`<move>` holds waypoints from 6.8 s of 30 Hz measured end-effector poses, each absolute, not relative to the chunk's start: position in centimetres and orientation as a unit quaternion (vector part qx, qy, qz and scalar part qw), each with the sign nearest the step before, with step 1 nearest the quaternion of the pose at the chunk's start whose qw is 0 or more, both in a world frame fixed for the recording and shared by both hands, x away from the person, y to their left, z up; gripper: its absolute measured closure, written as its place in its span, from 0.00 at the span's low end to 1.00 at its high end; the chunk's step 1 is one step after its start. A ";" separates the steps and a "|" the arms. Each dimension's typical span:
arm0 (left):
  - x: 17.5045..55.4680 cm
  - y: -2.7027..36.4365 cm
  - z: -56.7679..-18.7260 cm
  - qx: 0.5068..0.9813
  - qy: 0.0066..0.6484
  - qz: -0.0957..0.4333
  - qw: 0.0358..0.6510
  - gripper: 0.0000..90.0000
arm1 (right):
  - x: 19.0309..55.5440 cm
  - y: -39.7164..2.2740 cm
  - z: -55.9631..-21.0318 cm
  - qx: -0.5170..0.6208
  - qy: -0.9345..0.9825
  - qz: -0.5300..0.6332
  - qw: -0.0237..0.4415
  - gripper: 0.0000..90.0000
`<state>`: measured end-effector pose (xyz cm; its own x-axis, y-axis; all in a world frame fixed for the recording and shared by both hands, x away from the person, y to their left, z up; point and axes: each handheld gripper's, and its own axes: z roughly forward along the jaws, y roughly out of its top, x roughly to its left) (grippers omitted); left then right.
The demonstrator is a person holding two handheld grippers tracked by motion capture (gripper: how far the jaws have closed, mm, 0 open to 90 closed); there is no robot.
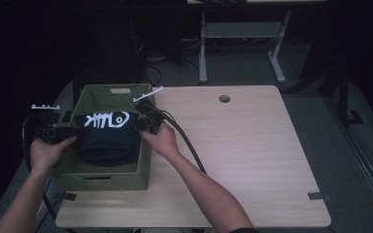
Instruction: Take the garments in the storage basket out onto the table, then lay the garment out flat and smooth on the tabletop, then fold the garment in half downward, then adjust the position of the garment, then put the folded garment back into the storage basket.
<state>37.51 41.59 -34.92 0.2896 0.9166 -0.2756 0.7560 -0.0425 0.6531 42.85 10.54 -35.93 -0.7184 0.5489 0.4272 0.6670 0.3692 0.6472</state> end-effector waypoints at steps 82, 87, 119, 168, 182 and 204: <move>32.5 39.9 -31.4 0.678 0.583 0.154 0.421 0.50 | 43.2 5.3 -33.0 -0.350 -0.809 -0.470 0.056 0.45; 32.5 39.6 -31.5 0.670 0.577 0.140 0.445 0.45 | 43.3 3.9 -33.0 -0.360 -0.804 -0.471 0.049 0.43; 31.3 35.9 -31.2 0.663 0.528 0.115 0.517 0.36 | 43.1 -4.8 -34.3 -0.415 -0.785 -0.460 0.010 0.35; 31.8 29.3 -31.7 0.689 0.473 0.076 0.543 0.34 | 41.3 -15.7 -37.7 -0.496 -0.752 -0.434 -0.014 0.32; 32.2 27.2 -32.1 0.699 0.461 0.064 0.543 0.33 | 40.5 -17.6 -38.7 -0.507 -0.748 -0.428 -0.014 0.31; 32.9 20.6 -34.0 0.720 0.433 0.031 0.541 0.32 | 38.7 -21.7 -40.9 -0.531 -0.734 -0.424 -0.006 0.30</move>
